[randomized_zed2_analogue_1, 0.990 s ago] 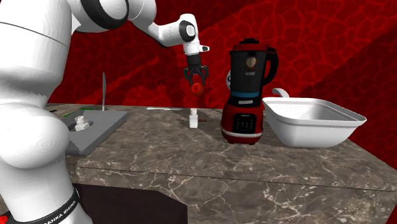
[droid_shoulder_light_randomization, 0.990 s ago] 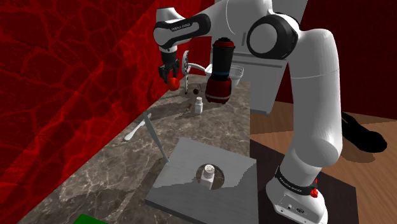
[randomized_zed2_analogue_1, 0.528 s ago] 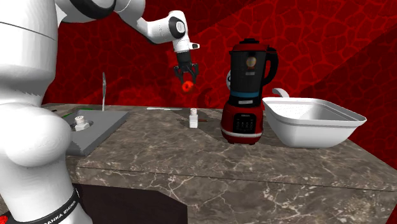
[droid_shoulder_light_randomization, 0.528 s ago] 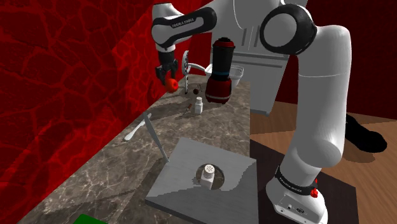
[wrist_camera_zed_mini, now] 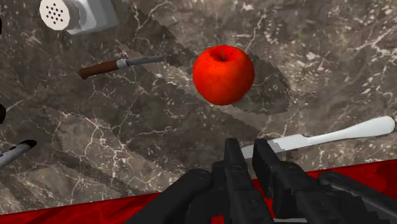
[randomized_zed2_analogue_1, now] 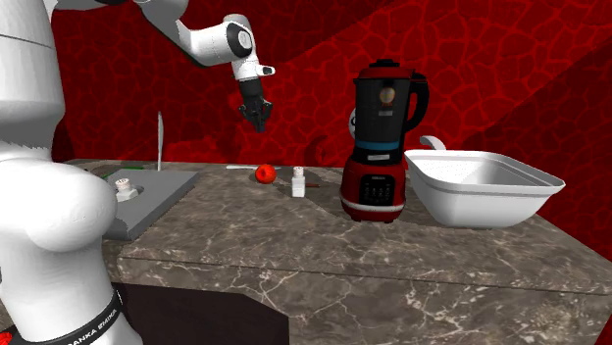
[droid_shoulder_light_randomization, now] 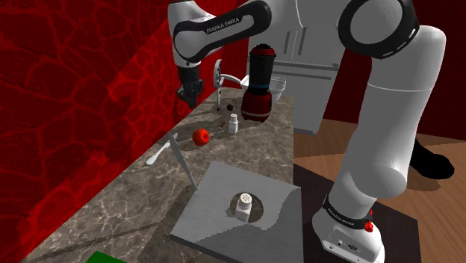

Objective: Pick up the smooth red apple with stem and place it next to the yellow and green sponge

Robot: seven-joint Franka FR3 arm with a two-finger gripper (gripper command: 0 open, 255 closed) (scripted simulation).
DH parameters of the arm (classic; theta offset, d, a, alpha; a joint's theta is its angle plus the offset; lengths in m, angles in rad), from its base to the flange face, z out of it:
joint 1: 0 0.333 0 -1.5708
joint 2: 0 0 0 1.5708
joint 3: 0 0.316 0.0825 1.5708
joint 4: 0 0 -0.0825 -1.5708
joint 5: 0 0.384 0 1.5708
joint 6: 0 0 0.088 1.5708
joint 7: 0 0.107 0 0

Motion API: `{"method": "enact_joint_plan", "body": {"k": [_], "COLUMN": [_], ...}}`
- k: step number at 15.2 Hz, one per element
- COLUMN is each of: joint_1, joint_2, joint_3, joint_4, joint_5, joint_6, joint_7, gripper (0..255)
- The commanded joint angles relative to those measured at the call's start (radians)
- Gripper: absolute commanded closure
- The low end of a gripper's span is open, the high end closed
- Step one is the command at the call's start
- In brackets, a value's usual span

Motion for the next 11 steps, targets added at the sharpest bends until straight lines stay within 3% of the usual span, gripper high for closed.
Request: {"method": "enact_joint_plan", "body": {"k": [1, 3, 4, 5, 11], "joint_1": [0.021, 0.043, 0.03, 0.03, -0.022], "joint_2": [-0.031, -0.061, -0.05, -0.05, -0.177], "joint_3": [0.015, 0.034, 0.023, 0.023, -0.025], "joint_4": [-0.039, -0.075, -0.064, -0.064, -0.46], "joint_5": [-0.004, -0.007, -0.005, -0.005, 0.109], "joint_6": [0.002, 0.003, 0.005, 0.005, 0.464], "joint_7": [0.039, 0.083, 0.057, 0.057, -0.097], "gripper": [255, 255, 255, 0, 0]}}
